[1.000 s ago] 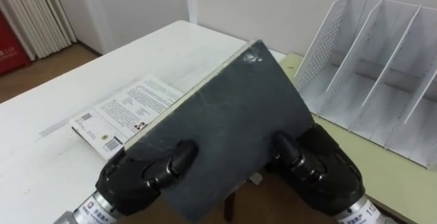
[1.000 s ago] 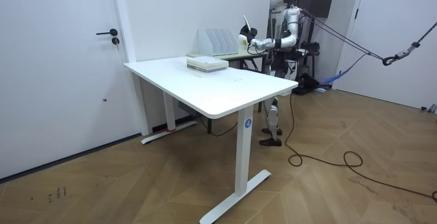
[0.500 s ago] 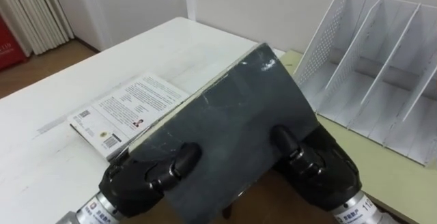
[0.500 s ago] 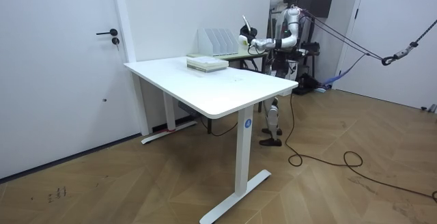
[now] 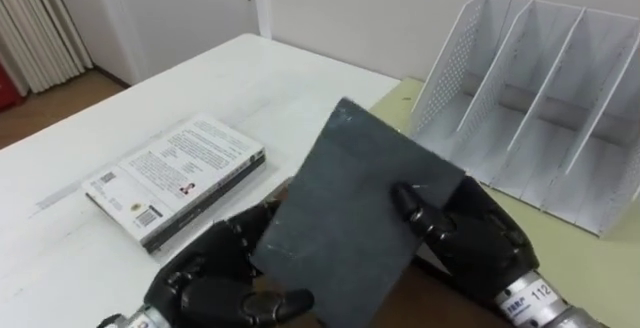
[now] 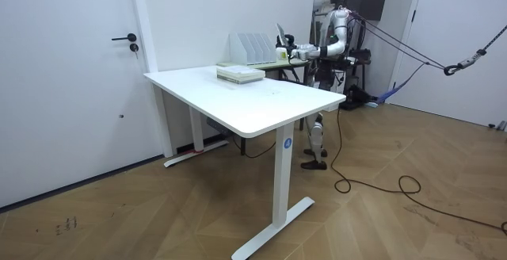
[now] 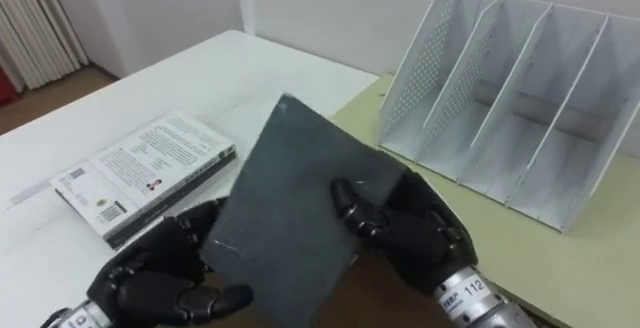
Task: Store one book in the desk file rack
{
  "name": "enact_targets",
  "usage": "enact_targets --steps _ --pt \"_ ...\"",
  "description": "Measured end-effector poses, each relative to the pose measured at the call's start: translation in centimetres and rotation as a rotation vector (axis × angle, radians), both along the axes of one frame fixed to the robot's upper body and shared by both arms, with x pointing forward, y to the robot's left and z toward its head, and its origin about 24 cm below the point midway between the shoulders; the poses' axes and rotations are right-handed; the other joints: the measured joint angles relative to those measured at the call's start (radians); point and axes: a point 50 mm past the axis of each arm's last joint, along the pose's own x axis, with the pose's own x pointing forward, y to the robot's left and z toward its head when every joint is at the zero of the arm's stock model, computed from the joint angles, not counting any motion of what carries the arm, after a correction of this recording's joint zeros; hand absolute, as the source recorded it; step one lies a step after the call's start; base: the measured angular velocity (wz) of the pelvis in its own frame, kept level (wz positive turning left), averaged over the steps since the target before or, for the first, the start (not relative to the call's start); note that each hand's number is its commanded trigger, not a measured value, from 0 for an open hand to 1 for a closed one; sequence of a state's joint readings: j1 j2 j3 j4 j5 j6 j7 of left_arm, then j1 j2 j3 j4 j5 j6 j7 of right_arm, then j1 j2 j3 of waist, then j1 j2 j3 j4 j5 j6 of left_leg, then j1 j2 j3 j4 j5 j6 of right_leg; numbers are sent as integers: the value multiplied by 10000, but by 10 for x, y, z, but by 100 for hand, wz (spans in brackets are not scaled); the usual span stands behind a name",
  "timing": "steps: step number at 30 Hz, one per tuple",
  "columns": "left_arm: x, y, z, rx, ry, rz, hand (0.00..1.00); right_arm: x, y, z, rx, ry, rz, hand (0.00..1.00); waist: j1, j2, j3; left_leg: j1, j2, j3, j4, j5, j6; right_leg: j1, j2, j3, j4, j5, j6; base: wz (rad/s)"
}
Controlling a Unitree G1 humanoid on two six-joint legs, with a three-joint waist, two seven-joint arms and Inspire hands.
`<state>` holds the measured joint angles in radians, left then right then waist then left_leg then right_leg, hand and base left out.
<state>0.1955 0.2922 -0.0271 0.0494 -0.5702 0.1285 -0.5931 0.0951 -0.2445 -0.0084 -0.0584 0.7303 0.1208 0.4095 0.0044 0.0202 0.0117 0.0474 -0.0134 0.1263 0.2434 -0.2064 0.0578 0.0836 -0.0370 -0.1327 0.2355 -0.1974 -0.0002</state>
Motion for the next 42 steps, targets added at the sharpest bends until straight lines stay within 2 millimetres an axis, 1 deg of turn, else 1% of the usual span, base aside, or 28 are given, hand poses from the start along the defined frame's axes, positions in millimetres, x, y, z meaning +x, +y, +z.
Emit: enact_targets --steps 1,3,4,6,7,9,11,14,16,18,19,21,23,24,25,26,27,28,30,31,33,35,38,42 --pt "-2 0 -5 75 163 128 0 0 -2 0 -51 16 -169 100 -3 -1 -5 8 3 32 -42 4 -7 -12 9 31 -17 0 -1 -13" --pt "-10 -1 -23 663 942 287 0 2 -7 4 -613 -87 -910 100 -102 -42 -30 27 9 72 -68 14 -24 -16 37 95 -138 5 -8 -7" --pt "-12 -1 -27 752 1130 280 0 2 -8 6 -809 -134 -1098 100 -121 -46 -29 36 14 95 -77 13 -26 -21 41 115 -139 5 -9 -7" --pt "-18 -5 -42 1209 1656 259 0 6 -7 15 -1604 -496 -1755 100 -278 -38 -35 -1 14 148 -132 13 -28 -142 44 206 -120 6 -8 -13" --pt "-19 -6 -46 1249 1790 303 0 7 -7 18 -1864 -623 -1898 100 -298 -30 -35 -10 15 178 -147 13 -28 -163 44 236 -121 7 -7 -19" --pt "-29 -10 -64 1357 2631 422 0 10 -7 27 -2836 -1039 -2672 100 -391 -33 -40 8 28 362 -214 13 -28 -173 43 315 -78 7 -5 -16" --pt "-36 -12 -73 1431 3115 497 0 12 -8 31 -3284 -1266 -3376 100 -518 -63 -31 11 23 382 -225 13 -28 -173 42 341 -74 8 -4 -4" --pt "-44 -15 -89 1479 3749 867 0 13 -8 33 -4412 -1482 -4699 100 -541 -56 -37 30 25 421 -241 9 -27 -174 58 391 -103 18 10 -3" --pt "-53 -17 -100 1595 4303 931 0 12 -10 36 -4959 -1584 -5358 100 -550 -36 -50 64 22 391 -317 9 -27 -195 71 432 -77 24 13 -2" --pt "-70 -19 -114 1726 5153 964 0 11 -12 43 -5345 -1887 -6190 100 -558 27 -85 73 19 397 -378 9 -26 -224 81 467 -43 23 13 -5" --pt "-75 -19 -117 1798 5323 954 0 11 -13 46 -5385 -2033 -6431 100 -547 43 -98 78 18 421 -409 11 -25 -254 84 497 -18 23 13 -12" --pt "-91 -17 -127 2020 5947 1152 0 13 -14 55 -5376 -2553 -7327 100 -543 84 -93 142 32 574 -463 26 -41 -297 97 542 33 23 13 -16" --pt "-100 -14 -134 2231 6385 1312 0 15 -16 62 -5289 -2850 -7962 100 -548 71 -82 156 42 620 -472 27 -43 -311 109 564 29 25 10 -8" --pt "-107 -11 -138 2491 6638 1354 0 15 -16 66 -5353 -3106 -8370 100 -554 37 -62 158 31 626 -490 27 -44 -313 115 570 24 26 8 -4" --pt "-110 -10 -139 2588 6769 1406 0 15 -17 68 -5364 -3205 -8560 100 -549 -22 -23 155 26 635 -518 27 -44 -328 117 570 21 26 8 -4" --pt "-116 -8 -143 2692 7042 1536 0 16 -18 71 -5261 -3305 -8890 100 -552 -36 -18 154 27 649 -541 27 -45 -355 116 573 12 25 7 0" --pt "-118 -5 -144 2720 7130 1727 0 15 -21 74 -5173 -3378 -9281 100 -531 -102 -41 93 21 655 -544 27 -44 -482 110 582 18 18 9 -5" --pt "-119 -3 -144 2711 7152 1829 0 14 -23 76 -5134 -3424 -9475 100 -513 -105 -68 67 19 678 -536 27 -44 -513 112 592 8 18 9 -4" --pt "-126 2 -146 2800 7380 2169 0 14 -28 80 -5019 -3465 -10112 100 -504 -181 -121 54 8 715 -538 30 -48 -566 112 595 -8 17 10 -6" --pt "-128 3 -147 2861 7484 2240 0 14 -29 80 -5008 -3458 -10229 100 -504 -174 -152 53 7 736 -551 30 -50 -579 115 590 -11 17 10 -11" --pt "-136 7 -151 3098 7884 2458 0 13 -31 81 -4940 -3406 -10626 100 -483 -301 -134 49 8 781 -567 29 -54 -612 124 534 11 20 6 -9" --pt "-143 9 -154 3263 8230 2594 0 13 -32 82 -4902 -3420 -10800 100 -487 -355 -151 18 5 778 -573 29 -54 -585 120 494 19 21 6 -2" --pt "-153 13 -157 3450 8663 2805 0 15 -33 86 -4742 -3534 -10973 100 -513 -417 -119 47 8 786 -578 29 -54 -540 104 428 5 22 7 2" --pt "-155 13 -158 3346 8760 2976 0 20 -35 95 -4284 -3733 -10950 100 -483 -446 -110 159 57 745 -637 28 -53 -385 98 366 -16 23 7 1"
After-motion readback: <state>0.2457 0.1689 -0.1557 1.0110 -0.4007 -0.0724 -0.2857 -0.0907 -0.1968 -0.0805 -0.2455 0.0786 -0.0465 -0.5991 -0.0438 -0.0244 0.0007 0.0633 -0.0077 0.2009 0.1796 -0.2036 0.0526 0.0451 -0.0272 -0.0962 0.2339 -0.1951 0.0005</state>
